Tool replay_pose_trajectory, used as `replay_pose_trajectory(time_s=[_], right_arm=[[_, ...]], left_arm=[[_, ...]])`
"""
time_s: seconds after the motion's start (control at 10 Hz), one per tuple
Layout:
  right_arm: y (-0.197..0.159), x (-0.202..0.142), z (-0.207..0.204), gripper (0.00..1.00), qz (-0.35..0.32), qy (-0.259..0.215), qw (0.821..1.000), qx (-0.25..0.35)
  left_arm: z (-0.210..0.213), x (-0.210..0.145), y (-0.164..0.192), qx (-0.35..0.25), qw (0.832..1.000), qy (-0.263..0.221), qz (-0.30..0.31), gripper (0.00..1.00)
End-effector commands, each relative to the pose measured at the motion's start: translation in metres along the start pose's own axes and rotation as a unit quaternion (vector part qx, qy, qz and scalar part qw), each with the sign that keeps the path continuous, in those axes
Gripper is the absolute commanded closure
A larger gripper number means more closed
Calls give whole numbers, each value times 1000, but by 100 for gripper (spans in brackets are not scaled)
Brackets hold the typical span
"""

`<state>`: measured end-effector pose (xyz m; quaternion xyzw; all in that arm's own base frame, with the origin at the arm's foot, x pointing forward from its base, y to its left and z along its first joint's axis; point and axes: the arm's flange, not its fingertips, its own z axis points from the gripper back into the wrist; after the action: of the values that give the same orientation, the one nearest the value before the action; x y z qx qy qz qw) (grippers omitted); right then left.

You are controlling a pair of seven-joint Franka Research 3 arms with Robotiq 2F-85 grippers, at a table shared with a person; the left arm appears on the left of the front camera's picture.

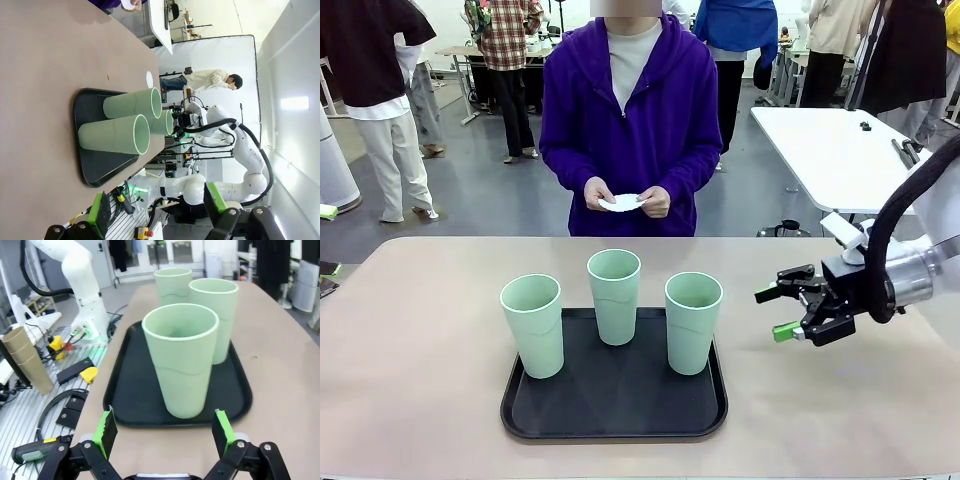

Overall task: Place coasters on the table and set cups on them.
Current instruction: Pick up one Reusable plastic cup and place it on a coaster set by the human.

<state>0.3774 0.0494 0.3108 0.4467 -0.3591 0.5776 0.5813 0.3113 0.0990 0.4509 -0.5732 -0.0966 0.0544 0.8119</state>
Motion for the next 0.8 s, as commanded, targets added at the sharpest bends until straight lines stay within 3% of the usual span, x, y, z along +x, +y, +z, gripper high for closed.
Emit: replay_pose_trajectory(time_s=[0.0, 0.4, 0.7], right_arm=[[-21, -16, -17, 0, 7, -30, 999, 21], [-30, -24, -42, 0, -23, -5, 999, -28], [-34, -21, -62, 0, -24, 10, 1000, -17]], left_arm=[[2, 0, 1, -9, 1000, -2, -7, 0], [2, 0, 1, -9, 1000, -2, -7, 0], [2, 0, 1, -9, 1000, -2, -7, 0]])
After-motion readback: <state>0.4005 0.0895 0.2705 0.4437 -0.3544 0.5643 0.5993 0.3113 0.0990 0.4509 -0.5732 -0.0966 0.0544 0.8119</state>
